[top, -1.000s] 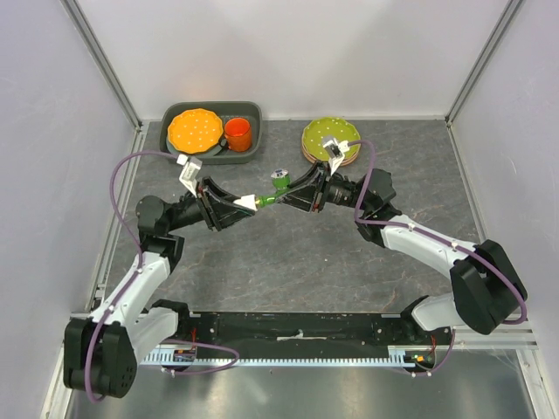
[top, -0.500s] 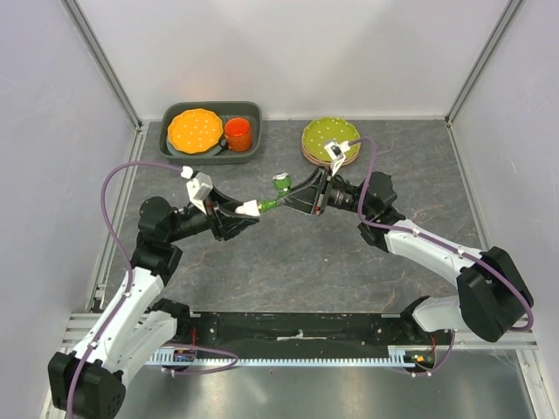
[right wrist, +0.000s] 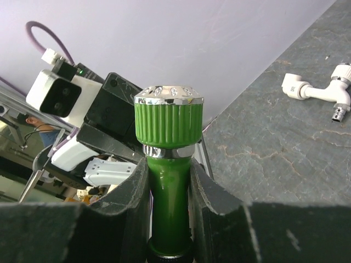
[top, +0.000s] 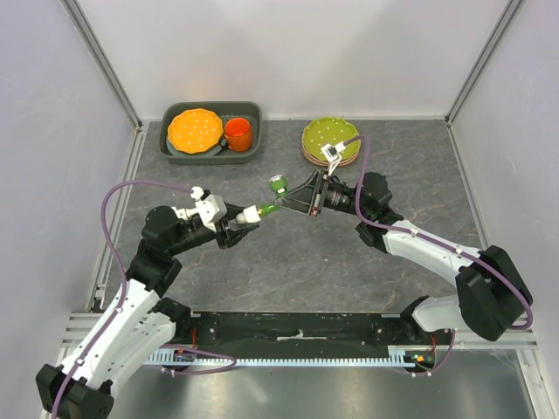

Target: Install the water faucets

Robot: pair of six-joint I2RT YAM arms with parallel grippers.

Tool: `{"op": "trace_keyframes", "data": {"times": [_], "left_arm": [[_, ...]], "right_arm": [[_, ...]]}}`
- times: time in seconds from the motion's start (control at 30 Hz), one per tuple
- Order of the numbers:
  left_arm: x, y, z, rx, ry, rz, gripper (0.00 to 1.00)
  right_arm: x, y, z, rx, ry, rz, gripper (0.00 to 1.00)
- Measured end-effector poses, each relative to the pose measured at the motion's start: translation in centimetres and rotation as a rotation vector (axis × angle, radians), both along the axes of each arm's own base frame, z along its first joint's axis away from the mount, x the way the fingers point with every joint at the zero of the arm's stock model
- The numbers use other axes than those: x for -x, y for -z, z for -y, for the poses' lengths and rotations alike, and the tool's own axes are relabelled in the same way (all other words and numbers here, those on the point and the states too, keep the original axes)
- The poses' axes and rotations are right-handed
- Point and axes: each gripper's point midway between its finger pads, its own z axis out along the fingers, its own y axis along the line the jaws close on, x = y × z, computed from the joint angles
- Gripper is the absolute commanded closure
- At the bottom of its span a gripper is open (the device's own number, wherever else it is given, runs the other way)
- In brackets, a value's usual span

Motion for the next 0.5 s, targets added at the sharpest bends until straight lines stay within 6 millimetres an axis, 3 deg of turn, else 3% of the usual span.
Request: {"op": "trace_keyframes", "data": {"times": [0.5], "left_arm": [[-0.6,1.6,-0.3,-0.094,-0.081,0.065,0.98]], "right_arm": [[-0.6,1.4,-0.3,0.032,0.049,-0.086,0.99]]}}
